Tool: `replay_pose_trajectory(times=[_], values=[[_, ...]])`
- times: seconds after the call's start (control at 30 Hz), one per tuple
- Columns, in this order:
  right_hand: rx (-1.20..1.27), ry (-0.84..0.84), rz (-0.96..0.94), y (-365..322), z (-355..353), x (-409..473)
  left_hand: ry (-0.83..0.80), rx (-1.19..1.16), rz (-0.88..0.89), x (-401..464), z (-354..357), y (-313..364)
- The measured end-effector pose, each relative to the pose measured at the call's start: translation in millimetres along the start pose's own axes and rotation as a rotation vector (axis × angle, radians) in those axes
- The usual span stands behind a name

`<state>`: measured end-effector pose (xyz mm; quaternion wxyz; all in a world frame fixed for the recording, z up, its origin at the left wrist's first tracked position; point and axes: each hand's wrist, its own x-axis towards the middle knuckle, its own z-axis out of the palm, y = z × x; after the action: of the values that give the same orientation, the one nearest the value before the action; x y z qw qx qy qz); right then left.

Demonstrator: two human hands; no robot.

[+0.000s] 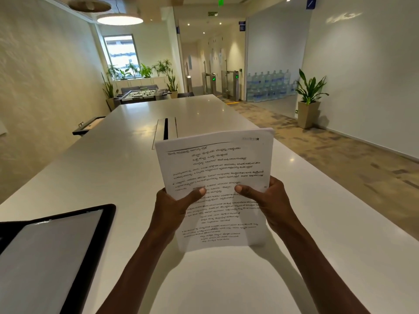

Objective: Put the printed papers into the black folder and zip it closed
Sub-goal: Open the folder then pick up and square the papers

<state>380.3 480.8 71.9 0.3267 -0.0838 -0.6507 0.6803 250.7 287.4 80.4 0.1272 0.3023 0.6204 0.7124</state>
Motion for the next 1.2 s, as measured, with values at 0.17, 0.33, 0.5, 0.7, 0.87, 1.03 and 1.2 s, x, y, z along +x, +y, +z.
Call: replay_pose_trajectory(times=[0.17,0.33,0.5,0.7,0.87,1.03,1.2], values=[[-0.021,-0.002,0.013,3,1,-8,-0.011,0.024,-0.051,-7,0,-11],[-0.036,0.032,0.008,7,6,-9,0.03,0.037,-0.049,-10,1,-17],[-0.042,0.025,-0.017,0,9,-9,0.073,0.048,-0.018,-9,1,-12],[-0.016,0.011,-0.004,7,9,-14,0.074,0.021,-0.034,-16,-1,-21],[-0.007,0.013,0.02,13,11,-16,0.085,0.043,-0.051,-21,-2,-30],[-0.032,0.022,0.074,24,12,-19,0.069,0.077,-0.082,-22,-3,-36],[-0.009,0.065,0.106,26,13,-19,0.075,0.08,-0.108,-19,-6,-35]])
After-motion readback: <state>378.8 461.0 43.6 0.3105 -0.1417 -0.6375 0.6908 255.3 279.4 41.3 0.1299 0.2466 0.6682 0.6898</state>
